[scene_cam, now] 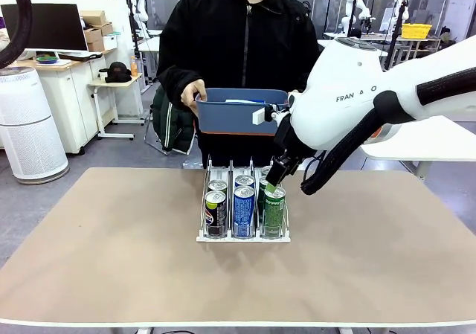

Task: Fill the beverage cans into the dispenser.
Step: Place the picked Sprite in the line of the Automatic Can Dispenser with the same cans, then pick up the Ionic drink handed by the human.

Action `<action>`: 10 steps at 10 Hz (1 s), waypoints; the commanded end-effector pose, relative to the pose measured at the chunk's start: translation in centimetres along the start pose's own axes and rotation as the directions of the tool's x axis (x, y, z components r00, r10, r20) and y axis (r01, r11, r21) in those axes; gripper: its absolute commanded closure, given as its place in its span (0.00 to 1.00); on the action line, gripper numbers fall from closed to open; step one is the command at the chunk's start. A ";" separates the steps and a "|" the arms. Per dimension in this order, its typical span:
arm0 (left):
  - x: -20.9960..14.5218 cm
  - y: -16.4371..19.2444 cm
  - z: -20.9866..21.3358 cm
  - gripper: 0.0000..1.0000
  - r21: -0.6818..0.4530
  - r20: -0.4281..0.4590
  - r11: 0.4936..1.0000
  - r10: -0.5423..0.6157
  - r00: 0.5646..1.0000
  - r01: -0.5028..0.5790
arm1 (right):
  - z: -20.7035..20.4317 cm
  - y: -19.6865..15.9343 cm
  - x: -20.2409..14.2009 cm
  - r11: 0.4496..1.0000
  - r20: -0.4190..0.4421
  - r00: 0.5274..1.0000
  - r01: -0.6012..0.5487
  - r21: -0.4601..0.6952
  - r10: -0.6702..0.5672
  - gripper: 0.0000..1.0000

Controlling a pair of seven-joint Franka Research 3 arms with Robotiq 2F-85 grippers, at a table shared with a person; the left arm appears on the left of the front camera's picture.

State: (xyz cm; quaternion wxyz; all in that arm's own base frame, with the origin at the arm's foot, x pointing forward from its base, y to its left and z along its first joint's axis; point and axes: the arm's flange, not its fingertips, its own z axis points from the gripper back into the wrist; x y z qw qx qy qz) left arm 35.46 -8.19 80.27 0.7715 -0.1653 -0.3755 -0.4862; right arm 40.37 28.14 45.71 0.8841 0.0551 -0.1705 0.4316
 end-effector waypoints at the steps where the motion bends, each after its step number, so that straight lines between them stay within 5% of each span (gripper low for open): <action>1: -0.1 0.0 0.0 0.00 -0.011 0.004 1.000 0.002 1.000 -0.002 | 0.1 0.0 0.3 1.000 -0.008 1.000 0.000 0.006 0.000 0.00; 8: -0.1 0.0 0.0 0.00 -0.011 0.004 1.000 0.002 1.000 -0.002 | 0.1 0.0 0.3 1.000 -0.008 1.000 0.000 0.006 0.000 0.00; 10: -0.1 0.0 0.0 0.00 -0.011 0.004 1.000 0.002 1.000 -0.002 | 2.9 -1.1 0.3 0.999 0.070 0.997 -0.017 0.037 0.015 0.00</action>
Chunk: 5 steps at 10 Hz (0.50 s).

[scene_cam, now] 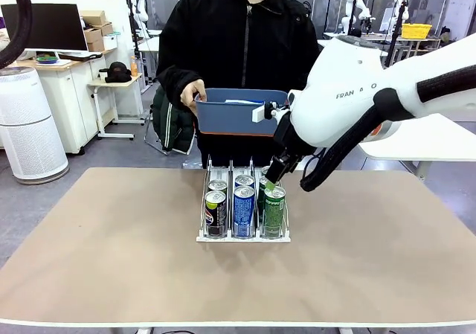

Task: Fill the beverage cans into the dispenser.
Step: Pick up the Ionic drink handed by the human.

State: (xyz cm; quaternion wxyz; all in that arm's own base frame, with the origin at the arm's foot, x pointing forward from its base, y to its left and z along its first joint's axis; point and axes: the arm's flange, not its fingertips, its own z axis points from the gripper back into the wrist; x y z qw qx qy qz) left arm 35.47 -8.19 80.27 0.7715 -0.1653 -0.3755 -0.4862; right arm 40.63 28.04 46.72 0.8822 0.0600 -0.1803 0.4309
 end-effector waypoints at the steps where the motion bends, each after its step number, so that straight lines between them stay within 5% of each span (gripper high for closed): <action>1: -0.1 0.0 0.0 0.00 -0.011 0.004 1.000 0.002 1.000 -0.002 | 4.8 -2.1 0.6 0.999 0.109 0.994 0.006 0.037 -0.010 0.00; 5: -0.1 0.0 0.0 0.00 -0.011 0.004 1.000 0.002 1.000 -0.002 | 14.9 -6.8 2.6 1.000 0.203 0.979 0.001 0.014 -0.004 0.00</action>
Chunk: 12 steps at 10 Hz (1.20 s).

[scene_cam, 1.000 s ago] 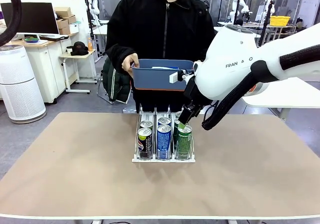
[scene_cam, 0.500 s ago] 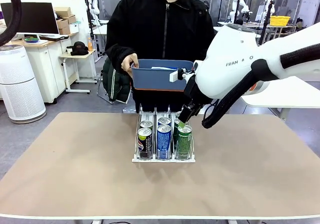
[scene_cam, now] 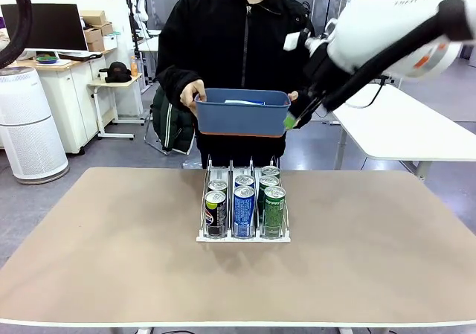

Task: Fill the beverage cans into the dispenser.
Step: Pick up the Ionic drink handed by the human.

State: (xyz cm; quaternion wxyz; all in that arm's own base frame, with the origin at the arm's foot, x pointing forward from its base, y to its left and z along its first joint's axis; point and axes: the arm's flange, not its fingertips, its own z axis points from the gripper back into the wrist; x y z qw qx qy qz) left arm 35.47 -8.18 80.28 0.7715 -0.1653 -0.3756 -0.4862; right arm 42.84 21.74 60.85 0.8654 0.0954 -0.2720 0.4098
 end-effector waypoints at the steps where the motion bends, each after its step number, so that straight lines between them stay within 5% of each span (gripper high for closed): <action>1: -0.1 0.0 0.0 0.00 -0.011 0.004 1.000 0.002 1.000 -0.002 | 2.7 -1.0 2.3 1.000 0.009 1.000 -0.009 0.018 0.008 0.00; 6: -0.1 0.0 0.0 0.00 -0.011 0.004 1.000 0.002 1.000 -0.002 | 14.4 -2.7 6.2 0.994 0.034 0.999 0.023 0.104 -0.026 0.00; 12: -0.1 0.0 0.0 0.00 -0.011 0.004 1.000 0.002 1.000 -0.002 | 20.7 -6.3 7.6 0.986 0.080 0.994 0.063 0.154 -0.076 0.00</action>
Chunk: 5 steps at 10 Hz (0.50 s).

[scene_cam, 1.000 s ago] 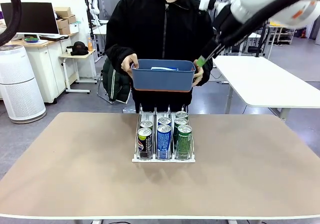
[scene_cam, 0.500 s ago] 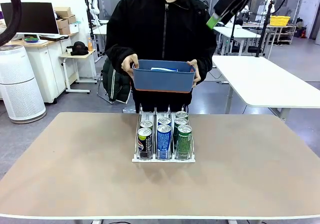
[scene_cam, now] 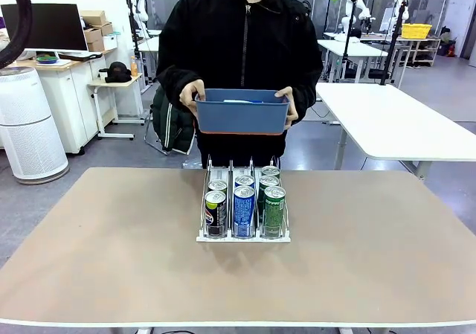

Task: Fill the beverage cans into the dispenser.
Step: Pick up the Ionic drink handed by the human.

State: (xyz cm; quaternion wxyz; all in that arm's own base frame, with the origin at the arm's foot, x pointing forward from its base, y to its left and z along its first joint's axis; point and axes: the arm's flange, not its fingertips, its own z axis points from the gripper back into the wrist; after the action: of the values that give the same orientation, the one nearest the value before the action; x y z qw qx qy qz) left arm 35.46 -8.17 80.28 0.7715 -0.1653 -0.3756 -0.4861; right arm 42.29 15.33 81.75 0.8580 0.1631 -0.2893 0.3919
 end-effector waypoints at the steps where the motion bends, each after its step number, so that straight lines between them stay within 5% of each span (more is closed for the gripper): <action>1: -0.1 0.0 0.0 0.00 -0.011 0.004 1.000 0.002 1.000 -0.002 | 1.2 -2.3 1.1 0.997 0.001 1.000 0.024 0.067 -0.024 0.00; 5: -0.1 0.0 0.0 0.00 -0.011 0.004 1.000 0.002 1.000 -0.002 | 2.3 -3.8 1.3 0.997 0.042 0.999 -0.027 0.070 0.024 0.00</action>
State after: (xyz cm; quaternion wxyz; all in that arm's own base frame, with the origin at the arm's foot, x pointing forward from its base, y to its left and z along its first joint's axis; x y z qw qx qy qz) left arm 35.46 -8.17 80.29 0.7715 -0.1653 -0.3756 -0.4862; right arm 44.99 12.82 83.76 0.8496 0.1866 -0.2959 0.3946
